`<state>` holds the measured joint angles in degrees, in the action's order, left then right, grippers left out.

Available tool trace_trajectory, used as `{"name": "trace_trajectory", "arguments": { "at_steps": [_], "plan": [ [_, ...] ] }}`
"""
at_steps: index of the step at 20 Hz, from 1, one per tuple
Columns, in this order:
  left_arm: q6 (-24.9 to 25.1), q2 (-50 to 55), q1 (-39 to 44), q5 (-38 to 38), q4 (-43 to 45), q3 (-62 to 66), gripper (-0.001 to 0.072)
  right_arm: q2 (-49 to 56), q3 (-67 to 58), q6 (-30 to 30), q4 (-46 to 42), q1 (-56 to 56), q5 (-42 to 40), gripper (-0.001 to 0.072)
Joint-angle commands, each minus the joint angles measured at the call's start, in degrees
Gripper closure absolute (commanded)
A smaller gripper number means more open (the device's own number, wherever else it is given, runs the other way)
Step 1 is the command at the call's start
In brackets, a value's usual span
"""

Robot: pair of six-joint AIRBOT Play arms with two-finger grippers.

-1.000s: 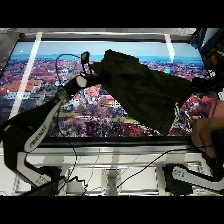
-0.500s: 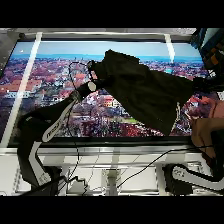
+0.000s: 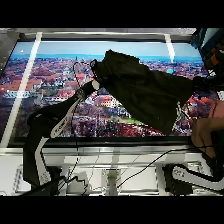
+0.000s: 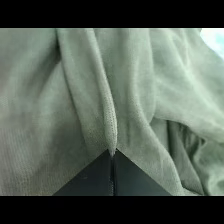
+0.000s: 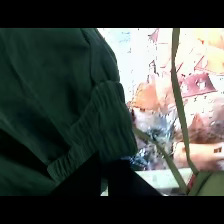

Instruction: Fold the clothes and pants, and hang the long-sleeved shirts on hangers.

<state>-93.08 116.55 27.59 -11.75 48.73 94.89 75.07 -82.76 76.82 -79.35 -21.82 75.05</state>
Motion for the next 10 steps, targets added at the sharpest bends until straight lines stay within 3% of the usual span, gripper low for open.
{"name": "trace_trajectory", "arguments": {
  "at_steps": [1,3,5,8,10],
  "plan": [
    [2.47,-2.62,-0.81,0.13,1.05,0.48,0.0685,-0.02,-0.04,0.09,0.02,-0.02,-5.40,0.0678],
    [7.98,-8.35,-1.97,-2.82,6.56,0.48,0.0686,0.00,-0.04,0.09,-0.11,0.09,-10.21,0.0679],
    [11.02,-16.09,-3.21,-9.38,18.62,0.44,0.0687,0.00,-0.04,1.36,-0.39,0.09,-14.64,0.0679],
    [6.54,-28.26,-6.01,-22.88,38.03,0.42,0.0687,0.00,-0.04,5.44,-0.44,0.09,-19.80,0.0679],
    [3.15,-35.54,-8.24,-36.13,43.10,0.42,0.0686,0.17,-0.04,7.19,-0.22,0.09,-21.33,0.0679]
  ]
}}
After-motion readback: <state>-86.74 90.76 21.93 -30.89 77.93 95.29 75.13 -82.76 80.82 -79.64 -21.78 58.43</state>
